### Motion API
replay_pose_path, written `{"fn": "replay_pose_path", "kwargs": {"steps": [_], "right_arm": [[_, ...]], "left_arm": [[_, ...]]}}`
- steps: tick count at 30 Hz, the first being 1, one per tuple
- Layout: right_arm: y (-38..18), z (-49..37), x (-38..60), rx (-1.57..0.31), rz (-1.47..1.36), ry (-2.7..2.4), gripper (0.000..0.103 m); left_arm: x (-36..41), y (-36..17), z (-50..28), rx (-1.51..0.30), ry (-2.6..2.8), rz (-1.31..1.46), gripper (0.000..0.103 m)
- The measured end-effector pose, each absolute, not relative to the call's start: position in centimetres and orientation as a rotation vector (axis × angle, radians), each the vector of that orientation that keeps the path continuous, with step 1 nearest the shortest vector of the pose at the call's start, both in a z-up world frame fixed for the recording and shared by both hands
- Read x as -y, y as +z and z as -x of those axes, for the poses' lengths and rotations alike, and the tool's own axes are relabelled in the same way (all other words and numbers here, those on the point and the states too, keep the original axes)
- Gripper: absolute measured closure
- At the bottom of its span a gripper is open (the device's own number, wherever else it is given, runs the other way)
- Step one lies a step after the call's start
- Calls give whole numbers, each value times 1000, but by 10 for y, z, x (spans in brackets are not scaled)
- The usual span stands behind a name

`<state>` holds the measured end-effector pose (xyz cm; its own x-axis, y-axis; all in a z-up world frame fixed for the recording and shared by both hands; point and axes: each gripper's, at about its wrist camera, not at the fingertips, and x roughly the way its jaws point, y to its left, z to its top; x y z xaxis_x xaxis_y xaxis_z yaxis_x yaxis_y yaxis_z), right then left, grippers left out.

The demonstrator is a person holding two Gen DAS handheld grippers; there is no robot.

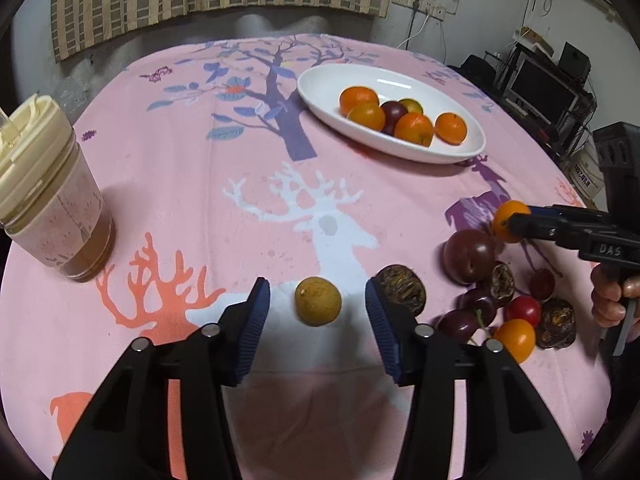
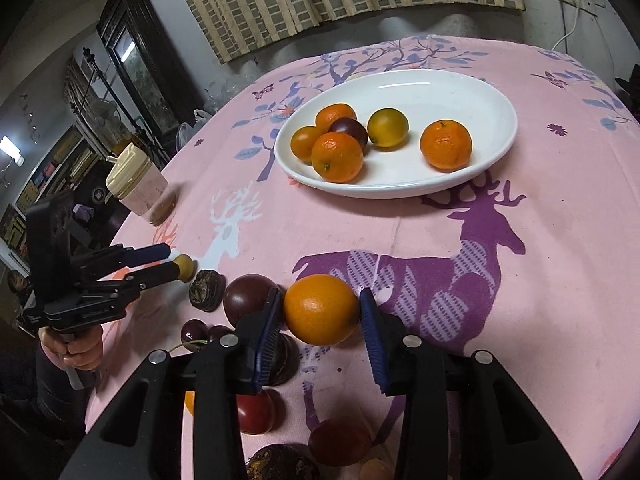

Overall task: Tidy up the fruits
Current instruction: 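Carry a small yellow fruit to the plate with the left tool while the right tool carries an orange there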

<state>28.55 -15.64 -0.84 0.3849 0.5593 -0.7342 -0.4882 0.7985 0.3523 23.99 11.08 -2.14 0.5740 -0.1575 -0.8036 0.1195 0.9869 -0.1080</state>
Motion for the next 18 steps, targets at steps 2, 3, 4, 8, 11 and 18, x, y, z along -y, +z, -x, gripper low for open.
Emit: {"fn": "replay_pose_path", "kwargs": {"steps": [2, 3, 4, 8, 11, 18], "right_arm": [[-9, -286, 158, -971, -89, 672, 63], [-8, -286, 157, -972, -90, 674, 63], [-8, -285, 157, -970, -87, 674, 63], [-7, -285, 157, -964, -84, 672, 63], [-5, -284, 158, -955, -87, 668, 63], [12, -284, 164, -900, -76, 663, 63]], "left_arm": [[-111, -25, -241, -957, -160, 40, 55], [-110, -26, -241, -960, -161, 39, 55], [-110, -27, -242, -964, -163, 38, 56], [-105, -35, -244, -992, -163, 20, 68], [-101, -36, -243, -982, -138, -22, 76], [-100, -12, -248, -956, -163, 8, 77]]}}
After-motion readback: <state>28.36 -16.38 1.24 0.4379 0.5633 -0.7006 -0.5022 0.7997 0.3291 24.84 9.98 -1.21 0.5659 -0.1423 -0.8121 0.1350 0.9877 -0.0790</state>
